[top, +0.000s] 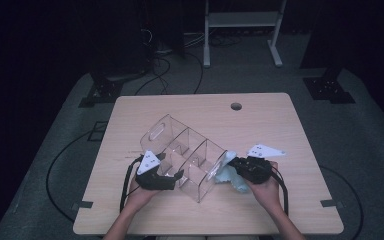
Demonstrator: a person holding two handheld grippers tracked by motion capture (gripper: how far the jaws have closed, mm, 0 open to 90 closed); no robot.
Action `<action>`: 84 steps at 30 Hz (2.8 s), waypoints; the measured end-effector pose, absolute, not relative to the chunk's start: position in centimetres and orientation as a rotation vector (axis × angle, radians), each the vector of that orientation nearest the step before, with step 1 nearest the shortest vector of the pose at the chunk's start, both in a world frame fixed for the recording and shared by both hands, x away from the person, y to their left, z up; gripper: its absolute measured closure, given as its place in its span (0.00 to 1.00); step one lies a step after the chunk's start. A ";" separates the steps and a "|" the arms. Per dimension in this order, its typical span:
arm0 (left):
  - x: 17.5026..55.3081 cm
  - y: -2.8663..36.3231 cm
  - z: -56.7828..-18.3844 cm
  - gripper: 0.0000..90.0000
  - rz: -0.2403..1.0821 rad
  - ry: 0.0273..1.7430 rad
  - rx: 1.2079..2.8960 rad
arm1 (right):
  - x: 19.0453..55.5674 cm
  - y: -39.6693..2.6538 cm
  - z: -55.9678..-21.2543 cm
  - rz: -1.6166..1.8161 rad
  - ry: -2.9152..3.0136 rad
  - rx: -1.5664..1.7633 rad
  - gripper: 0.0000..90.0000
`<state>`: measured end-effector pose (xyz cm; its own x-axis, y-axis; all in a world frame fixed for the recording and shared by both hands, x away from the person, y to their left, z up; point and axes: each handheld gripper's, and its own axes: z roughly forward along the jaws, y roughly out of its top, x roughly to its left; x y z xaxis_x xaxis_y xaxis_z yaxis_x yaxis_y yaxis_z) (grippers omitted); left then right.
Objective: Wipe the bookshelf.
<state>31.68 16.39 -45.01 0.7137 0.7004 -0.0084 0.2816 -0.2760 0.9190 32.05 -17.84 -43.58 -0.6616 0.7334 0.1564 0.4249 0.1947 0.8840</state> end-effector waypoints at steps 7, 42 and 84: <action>31.7 16.4 -45.1 0.07 0.488 0.768 1.856 | 31.9 -17.8 -43.0 1.496 2.161 1.095 0.93; 31.7 16.1 -45.1 0.06 0.499 0.773 1.849 | 31.8 -17.7 -43.8 1.515 2.153 1.096 0.93; 31.9 15.9 -45.1 0.07 0.529 0.813 1.836 | 28.1 -13.8 -43.8 1.535 2.220 0.943 0.92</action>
<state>31.91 15.89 -45.11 0.6757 0.7371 -0.0079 0.2912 -0.2570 0.9215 28.12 -13.85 -43.83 -0.7471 0.6517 0.1309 0.3526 0.2216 0.9092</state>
